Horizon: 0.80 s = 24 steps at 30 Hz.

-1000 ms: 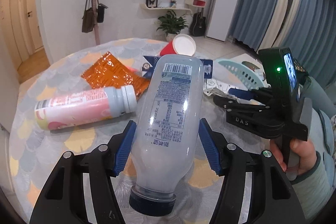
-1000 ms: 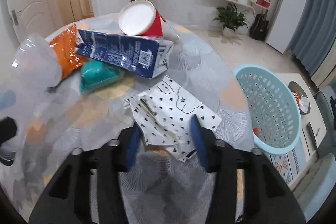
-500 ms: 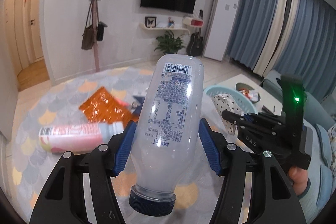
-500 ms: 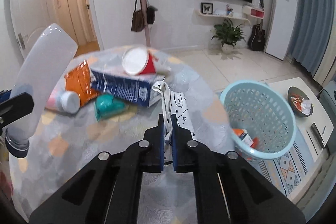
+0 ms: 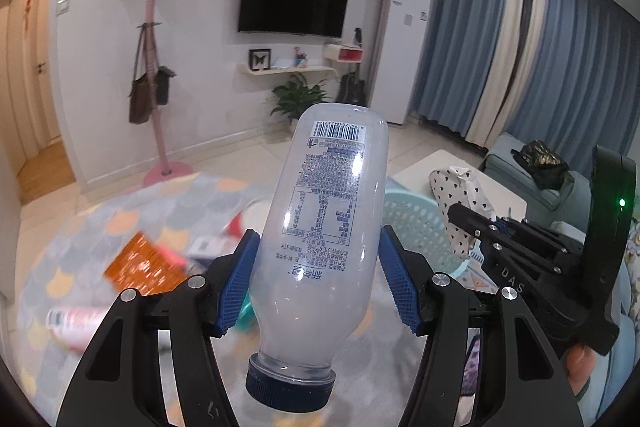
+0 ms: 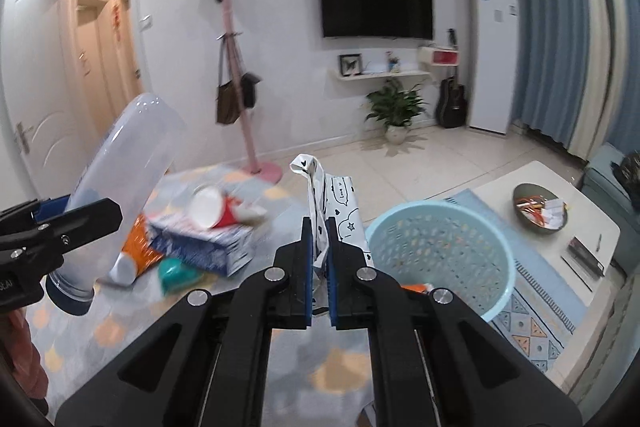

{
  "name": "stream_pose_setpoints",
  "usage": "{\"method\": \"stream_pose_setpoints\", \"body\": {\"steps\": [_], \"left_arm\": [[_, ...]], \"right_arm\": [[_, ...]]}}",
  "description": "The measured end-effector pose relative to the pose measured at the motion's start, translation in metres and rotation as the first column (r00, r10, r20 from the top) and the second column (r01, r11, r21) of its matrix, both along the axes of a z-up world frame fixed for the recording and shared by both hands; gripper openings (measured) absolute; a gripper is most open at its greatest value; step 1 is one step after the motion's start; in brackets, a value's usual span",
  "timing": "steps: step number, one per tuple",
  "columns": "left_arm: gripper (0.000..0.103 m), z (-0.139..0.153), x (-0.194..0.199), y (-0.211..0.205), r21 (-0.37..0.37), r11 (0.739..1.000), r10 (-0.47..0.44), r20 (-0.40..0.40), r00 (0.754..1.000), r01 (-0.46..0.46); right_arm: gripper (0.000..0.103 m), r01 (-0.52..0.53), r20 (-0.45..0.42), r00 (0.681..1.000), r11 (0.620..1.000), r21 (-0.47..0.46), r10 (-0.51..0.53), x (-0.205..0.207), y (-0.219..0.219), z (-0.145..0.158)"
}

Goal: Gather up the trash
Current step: 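Carry bottle and paper to the basket and release both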

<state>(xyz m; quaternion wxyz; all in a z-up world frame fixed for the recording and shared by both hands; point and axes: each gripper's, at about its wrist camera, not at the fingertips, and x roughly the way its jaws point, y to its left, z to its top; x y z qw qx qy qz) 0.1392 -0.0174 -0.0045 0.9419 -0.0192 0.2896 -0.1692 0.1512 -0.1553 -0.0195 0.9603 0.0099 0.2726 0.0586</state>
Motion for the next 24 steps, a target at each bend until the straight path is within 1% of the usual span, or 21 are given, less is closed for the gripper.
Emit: {"method": "stream_pose_setpoints", "body": {"steps": [3, 7, 11, 14, 17, 18, 21, 24], "left_arm": [[0.059, 0.006, 0.020, -0.022, -0.009, 1.000, -0.024, 0.001, 1.000, 0.024], [0.059, 0.009, 0.050, -0.056, -0.015, 0.998, -0.066, -0.014, 0.998, 0.066], [0.059, 0.004, 0.078, -0.095, 0.008, 0.993, -0.114, -0.040, 0.993, 0.115], [0.059, -0.007, 0.105, -0.126, 0.018, 0.988, -0.151, -0.081, 0.985, 0.153], [0.059, -0.021, 0.127, -0.143, 0.017, 0.985, -0.166, -0.121, 0.979, 0.169], [0.059, -0.029, 0.138, -0.151, 0.010, 0.985, -0.170, -0.146, 0.975, 0.173], [0.059, -0.046, 0.155, -0.161, -0.001, 0.983, -0.178, -0.194, 0.965, 0.181], [0.059, -0.061, 0.167, -0.168, 0.007, 0.983, -0.177, -0.228, 0.958, 0.183]], "right_arm": [[0.004, 0.053, -0.004, 0.999, 0.998, 0.033, -0.053, 0.012, -0.024, -0.002], [0.004, 0.135, -0.034, 0.991, 0.987, 0.087, -0.133, 0.032, -0.066, -0.011], [0.004, 0.228, -0.101, 0.971, 0.964, 0.136, -0.215, 0.058, -0.104, -0.034], [0.004, 0.273, -0.149, 0.956, 0.952, 0.141, -0.252, 0.076, -0.120, -0.056], [0.004, 0.304, -0.208, 0.939, 0.944, 0.131, -0.274, 0.095, -0.128, -0.081], [0.004, 0.310, -0.228, 0.934, 0.942, 0.126, -0.276, 0.100, -0.129, -0.089], [0.004, 0.323, -0.270, 0.920, 0.939, 0.116, -0.283, 0.111, -0.133, -0.109], [0.004, 0.330, -0.311, 0.908, 0.937, 0.114, -0.282, 0.118, -0.137, -0.123]]}}
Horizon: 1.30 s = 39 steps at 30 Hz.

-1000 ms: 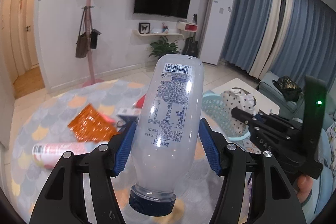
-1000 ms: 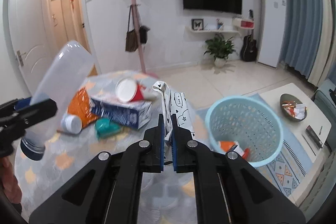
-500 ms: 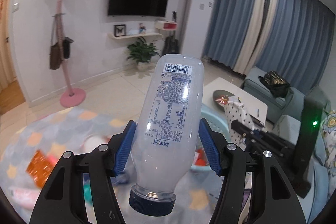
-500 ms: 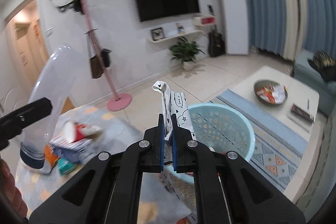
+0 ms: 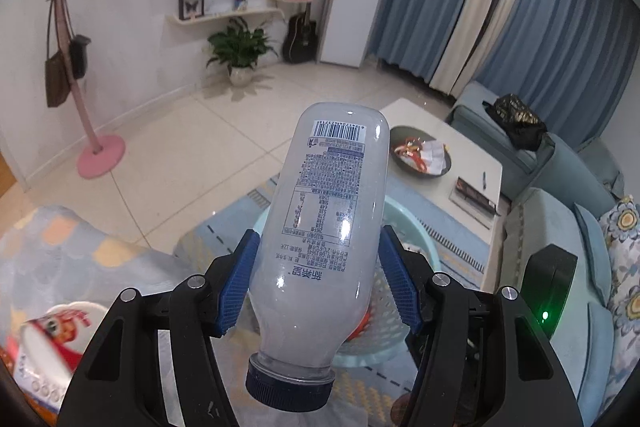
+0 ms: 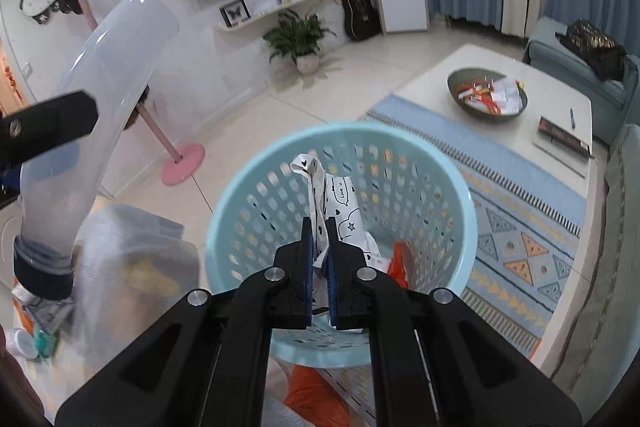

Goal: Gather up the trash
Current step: 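Carry bottle and paper to the basket and release both, then move both tools back to the table toward the pink bottle and milk carton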

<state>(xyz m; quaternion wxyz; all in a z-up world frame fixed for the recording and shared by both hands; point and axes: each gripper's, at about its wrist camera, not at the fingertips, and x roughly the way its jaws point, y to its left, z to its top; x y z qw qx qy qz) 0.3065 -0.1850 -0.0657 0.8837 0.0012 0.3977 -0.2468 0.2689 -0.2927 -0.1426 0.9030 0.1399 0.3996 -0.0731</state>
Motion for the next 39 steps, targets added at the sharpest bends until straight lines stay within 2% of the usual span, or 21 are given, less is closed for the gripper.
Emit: {"method": "stream_pose_setpoints", "body": {"steps": [4, 5, 7, 14, 15, 19, 21, 22, 24, 31, 39], "left_arm": [[0.062, -0.009, 0.010, -0.003, 0.004, 1.000, 0.001, -0.023, 1.000, -0.001], [0.070, -0.010, 0.010, -0.004, 0.004, 1.000, 0.005, -0.023, 1.000, -0.005], [0.077, -0.010, 0.009, 0.000, 0.002, 1.000, 0.018, -0.020, 1.000, -0.018], [0.082, 0.006, -0.011, 0.028, -0.031, 0.999, 0.038, 0.002, 0.999, -0.038], [0.083, 0.009, -0.014, 0.032, -0.036, 0.999, 0.042, 0.007, 0.999, -0.041], [0.085, 0.021, -0.035, 0.056, -0.059, 0.997, 0.060, 0.032, 0.998, -0.058], [0.086, 0.028, -0.048, 0.070, -0.070, 0.995, 0.072, 0.050, 0.996, -0.069], [0.089, 0.032, -0.055, 0.077, -0.078, 0.994, 0.080, 0.060, 0.995, -0.075], [0.090, 0.040, -0.071, 0.097, -0.101, 0.990, 0.104, 0.078, 0.991, -0.096], [0.092, 0.064, -0.117, 0.159, -0.157, 0.973, 0.192, 0.138, 0.972, -0.170], [0.092, 0.069, -0.169, 0.241, -0.176, 0.935, 0.338, 0.184, 0.923, -0.307]], "right_arm": [[0.005, 0.009, -0.033, 0.999, 1.000, 0.019, -0.009, 0.004, -0.007, -0.013], [0.005, 0.009, -0.041, 0.999, 1.000, 0.020, -0.008, 0.006, -0.007, -0.015], [0.005, 0.005, -0.052, 0.999, 1.000, 0.022, -0.004, 0.007, -0.007, -0.018], [0.007, -0.027, -0.059, 0.998, 0.999, 0.029, 0.029, 0.002, 0.004, -0.014], [0.009, -0.034, -0.053, 0.998, 0.999, 0.025, 0.035, -0.001, 0.008, -0.010], [0.028, -0.061, -0.030, 0.998, 0.998, -0.002, 0.061, -0.013, 0.024, 0.007], [0.033, -0.080, -0.002, 0.997, 0.997, -0.011, 0.080, -0.022, 0.036, 0.019], [0.042, -0.086, 0.006, 0.996, 0.996, -0.016, 0.086, -0.025, 0.040, 0.024], [0.054, -0.119, 0.042, 0.992, 0.992, -0.036, 0.120, -0.038, 0.058, 0.039], [0.062, -0.273, 0.121, 0.951, 0.956, -0.106, 0.285, -0.080, 0.134, 0.074], [0.067, -0.363, 0.177, 0.903, 0.916, -0.171, 0.391, -0.111, 0.205, 0.068]]}}
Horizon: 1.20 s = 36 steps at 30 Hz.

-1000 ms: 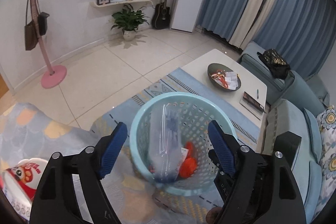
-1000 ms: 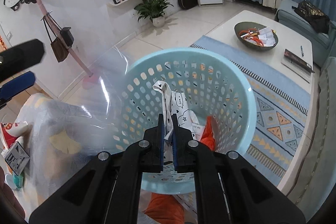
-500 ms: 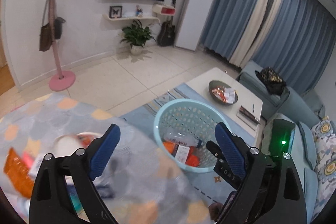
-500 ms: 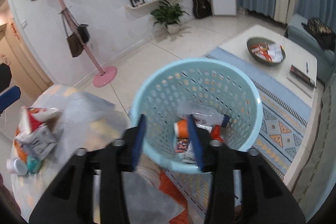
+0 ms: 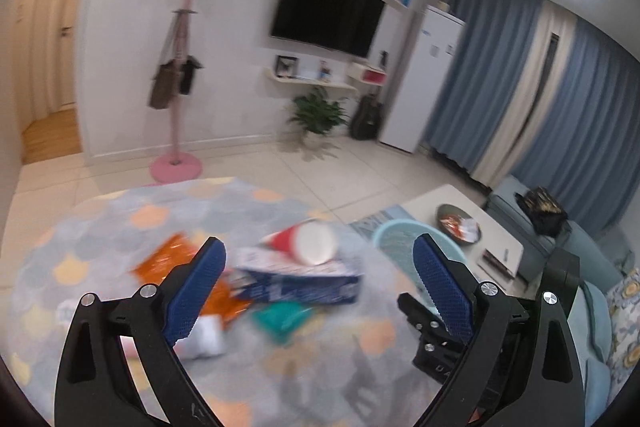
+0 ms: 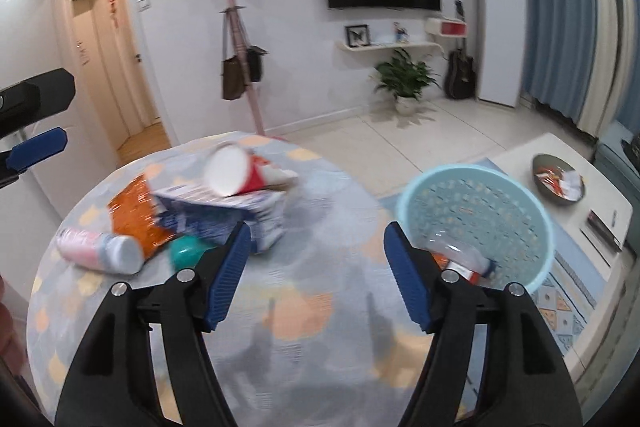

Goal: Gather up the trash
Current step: 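Move both tools back to the table toward the pink bottle and milk carton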

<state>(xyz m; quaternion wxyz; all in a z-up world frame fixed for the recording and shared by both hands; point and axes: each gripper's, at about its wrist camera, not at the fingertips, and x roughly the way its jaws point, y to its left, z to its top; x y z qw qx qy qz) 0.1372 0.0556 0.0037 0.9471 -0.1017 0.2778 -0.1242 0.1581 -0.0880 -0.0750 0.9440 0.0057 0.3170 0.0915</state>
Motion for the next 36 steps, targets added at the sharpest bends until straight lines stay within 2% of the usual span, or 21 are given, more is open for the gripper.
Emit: {"method": "stream_pose_setpoints", "body": {"steps": [7, 10, 14, 21, 25, 27, 28, 29, 32, 36], "left_arm": [[0.092, -0.026, -0.020, 0.077, -0.023, 0.989, 0.144, -0.068, 0.987, -0.146], [0.092, -0.042, -0.022, 0.108, -0.021, 0.975, 0.216, -0.116, 0.970, -0.220], [0.092, -0.061, -0.022, 0.146, -0.021, 0.951, 0.302, -0.165, 0.939, -0.310], [0.092, -0.082, -0.013, 0.183, -0.064, 0.925, 0.354, -0.215, 0.910, -0.375], [0.090, -0.092, 0.005, 0.193, -0.072, 0.932, 0.329, -0.251, 0.910, -0.356], [0.084, -0.095, 0.010, 0.193, -0.090, 0.943, 0.288, -0.270, 0.919, -0.322], [0.075, -0.097, 0.011, 0.191, -0.097, 0.948, 0.267, -0.284, 0.921, -0.304], [0.071, -0.097, 0.009, 0.187, -0.106, 0.955, 0.235, -0.293, 0.927, -0.276], [0.071, -0.099, -0.002, 0.174, -0.106, 0.969, 0.178, -0.315, 0.932, -0.221], [0.071, -0.102, -0.028, 0.149, -0.129, 0.987, 0.040, -0.349, 0.936, -0.090]], "right_arm": [[0.067, 0.012, 0.001, 1.000, 0.999, -0.039, -0.012, -0.005, 0.022, -0.022], [0.071, 0.015, 0.032, 0.999, 0.999, -0.047, -0.014, -0.008, 0.025, -0.019], [0.072, 0.008, 0.022, 1.000, 0.999, -0.031, -0.007, -0.007, 0.023, -0.022], [0.072, 0.010, -0.002, 1.000, 1.000, -0.030, -0.010, 0.000, 0.022, -0.025], [0.072, 0.006, 0.005, 1.000, 0.998, -0.059, -0.005, -0.001, 0.027, -0.026], [0.073, 0.004, 0.003, 1.000, 0.998, -0.067, -0.004, -0.001, 0.029, -0.027], [0.074, 0.004, 0.002, 1.000, 0.998, -0.065, -0.004, -0.001, 0.028, -0.027], [0.074, 0.004, -0.001, 1.000, 0.998, -0.059, -0.004, -0.001, 0.027, -0.028], [0.075, 0.004, -0.013, 1.000, 0.999, -0.041, -0.005, 0.002, 0.024, -0.028], [0.075, 0.002, -0.023, 1.000, 1.000, -0.022, -0.002, 0.003, 0.020, -0.029]]}}
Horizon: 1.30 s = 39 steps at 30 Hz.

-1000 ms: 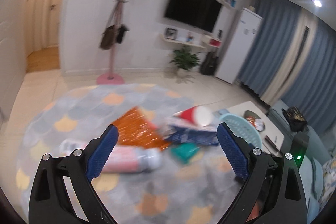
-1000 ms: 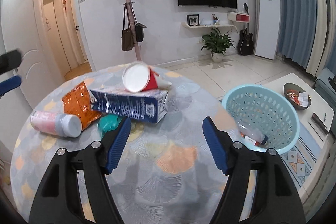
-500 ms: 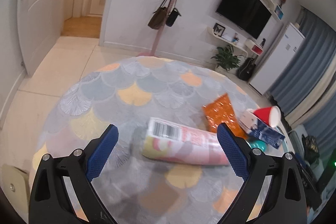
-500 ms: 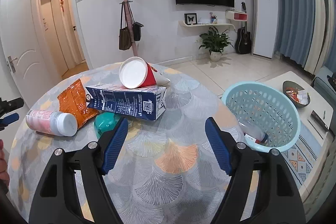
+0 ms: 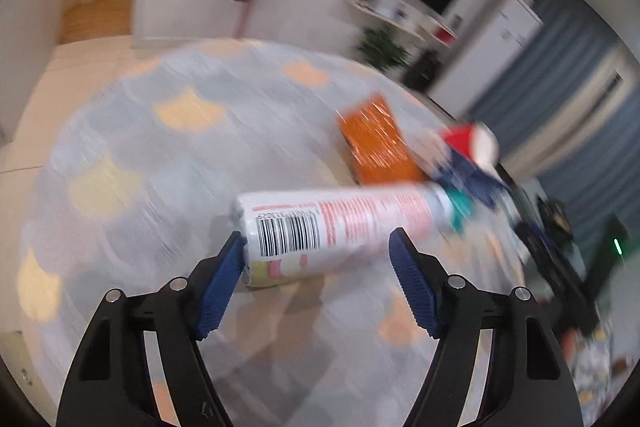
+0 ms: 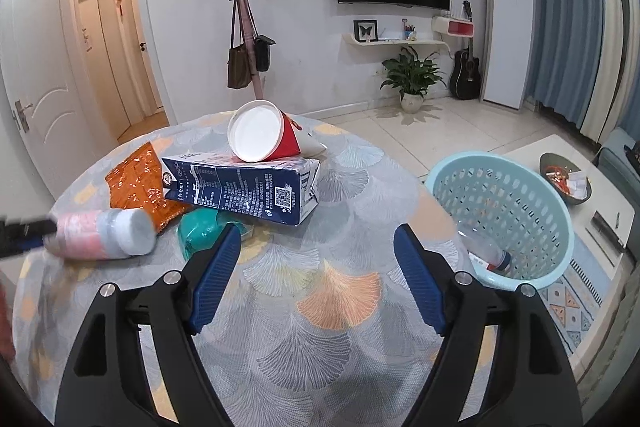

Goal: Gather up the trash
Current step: 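Move both tools back to the table toward the pink bottle and milk carton, then grasp the pink-white bottle with the left tool while the right grasps the milk carton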

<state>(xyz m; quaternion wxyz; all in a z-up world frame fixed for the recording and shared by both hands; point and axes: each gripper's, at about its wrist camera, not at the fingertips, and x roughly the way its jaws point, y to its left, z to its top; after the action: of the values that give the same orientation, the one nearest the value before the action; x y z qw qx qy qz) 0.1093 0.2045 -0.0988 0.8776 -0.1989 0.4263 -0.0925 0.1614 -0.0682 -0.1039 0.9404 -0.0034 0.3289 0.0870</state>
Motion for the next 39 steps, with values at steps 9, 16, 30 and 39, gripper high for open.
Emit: {"method": "stream_pose_setpoints", "body": {"steps": [9, 16, 30, 39], "left_arm": [[0.075, 0.016, -0.047, -0.070, 0.089, 0.948, -0.308, 0.028, 0.951, 0.304], [0.088, 0.019, -0.044, -0.081, 0.106, 0.911, -0.402, 0.002, 0.916, 0.399], [0.089, 0.037, -0.071, -0.070, 0.206, 0.938, -0.292, 0.040, 0.956, 0.278], [0.089, 0.008, 0.011, -0.128, 0.438, 0.880, -0.191, -0.024, 0.981, 0.182]], "right_arm": [[0.076, -0.009, 0.003, 1.000, 1.000, -0.009, 0.009, -0.001, 0.002, 0.000], [0.076, -0.045, -0.064, 0.997, 0.998, 0.050, 0.048, 0.007, -0.004, -0.005], [0.076, -0.088, -0.084, 0.992, 0.996, 0.024, 0.090, 0.019, 0.002, 0.009], [0.084, -0.215, -0.100, 0.972, 0.977, -0.019, 0.212, 0.060, 0.006, 0.030]]}}
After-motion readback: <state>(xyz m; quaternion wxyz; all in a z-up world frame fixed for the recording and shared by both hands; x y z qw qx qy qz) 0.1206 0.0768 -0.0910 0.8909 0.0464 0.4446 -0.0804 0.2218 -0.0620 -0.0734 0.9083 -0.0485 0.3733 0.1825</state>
